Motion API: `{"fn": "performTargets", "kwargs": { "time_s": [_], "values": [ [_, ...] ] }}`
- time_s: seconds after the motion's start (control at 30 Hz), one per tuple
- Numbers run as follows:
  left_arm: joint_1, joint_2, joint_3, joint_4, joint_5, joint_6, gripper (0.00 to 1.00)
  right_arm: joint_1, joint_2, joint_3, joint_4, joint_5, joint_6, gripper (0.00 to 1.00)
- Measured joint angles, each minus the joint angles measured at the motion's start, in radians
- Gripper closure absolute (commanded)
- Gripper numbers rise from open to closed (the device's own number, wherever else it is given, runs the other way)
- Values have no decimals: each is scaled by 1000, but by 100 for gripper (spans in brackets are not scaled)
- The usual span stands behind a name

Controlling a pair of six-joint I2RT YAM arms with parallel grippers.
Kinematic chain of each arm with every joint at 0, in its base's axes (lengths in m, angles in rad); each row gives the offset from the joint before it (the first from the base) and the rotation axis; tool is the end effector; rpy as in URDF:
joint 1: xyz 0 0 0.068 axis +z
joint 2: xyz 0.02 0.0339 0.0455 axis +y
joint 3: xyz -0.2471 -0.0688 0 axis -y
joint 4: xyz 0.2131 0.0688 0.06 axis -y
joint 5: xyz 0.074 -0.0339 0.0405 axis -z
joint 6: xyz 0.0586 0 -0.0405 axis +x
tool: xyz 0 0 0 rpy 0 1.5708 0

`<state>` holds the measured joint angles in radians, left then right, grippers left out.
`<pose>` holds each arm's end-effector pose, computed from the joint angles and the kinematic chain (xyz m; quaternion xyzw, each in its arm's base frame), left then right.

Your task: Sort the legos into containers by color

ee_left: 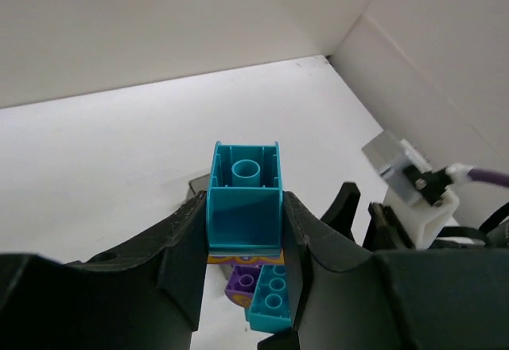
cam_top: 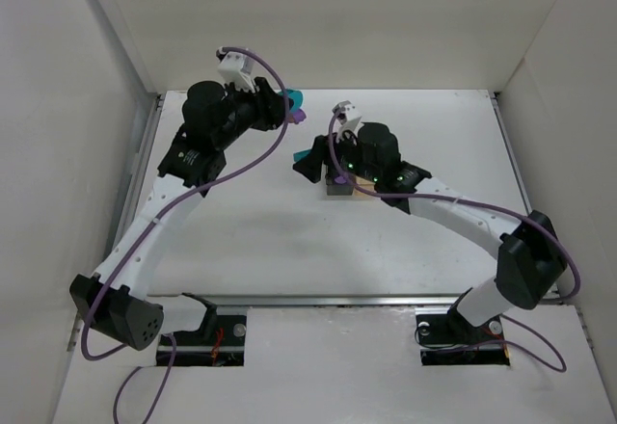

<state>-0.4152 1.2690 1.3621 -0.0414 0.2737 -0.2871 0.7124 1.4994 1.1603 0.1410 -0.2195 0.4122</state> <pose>0.2529 -0.1288 0.4357 0.1424 0.6744 -0.3353 0.6422 0.2580 0.2397 0.3198 -0.1836 0.7499 0.4075 0.4877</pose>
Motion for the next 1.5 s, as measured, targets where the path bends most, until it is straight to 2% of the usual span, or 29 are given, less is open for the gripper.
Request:
{"fn": "performTargets", "kwargs": {
  "time_s": [0.1, 0.17, 0.3, 0.47, 0.57, 0.6, 0.7, 0.83, 0.97, 1.2, 1.37, 1.5],
  "values": [
    [9, 0, 2, -2, -49, 28, 100, 0, 64, -4, -2, -18, -2, 100],
    [11, 0, 2, -11, -75, 39, 100, 0, 130, 12, -27, -34, -8, 96],
    [11, -2, 2, -31, -157, 52, 100, 3, 317, 122, -143, -49, -36, 96],
    [11, -26, -14, -76, -288, 74, 100, 32, 488, 277, -310, -6, -82, 83],
    [12, -49, -37, -92, -338, 85, 100, 63, 525, 336, -389, 29, -100, 65],
    [11, -57, -48, -95, -349, 87, 100, 71, 533, 353, -409, 34, -103, 47],
    [11, -72, -68, -107, -369, 88, 100, 86, 574, 422, -458, 35, -121, 23],
    [11, -74, -76, -110, -377, 88, 100, 85, 590, 437, -476, 9, -146, 1],
    [11, -80, -87, -108, -375, 89, 100, 80, 517, 350, -447, -7, -177, 0],
    [11, -89, -113, -109, -328, 68, 100, 79, 202, 196, -367, -31, -260, 0],
    [12, -89, -126, -101, -249, 43, 100, 79, 26, 195, -262, -48, -286, 0],
    [11, -89, -152, -86, -143, 34, 100, 79, 21, 262, -214, -80, -271, 0]
  ]
}}
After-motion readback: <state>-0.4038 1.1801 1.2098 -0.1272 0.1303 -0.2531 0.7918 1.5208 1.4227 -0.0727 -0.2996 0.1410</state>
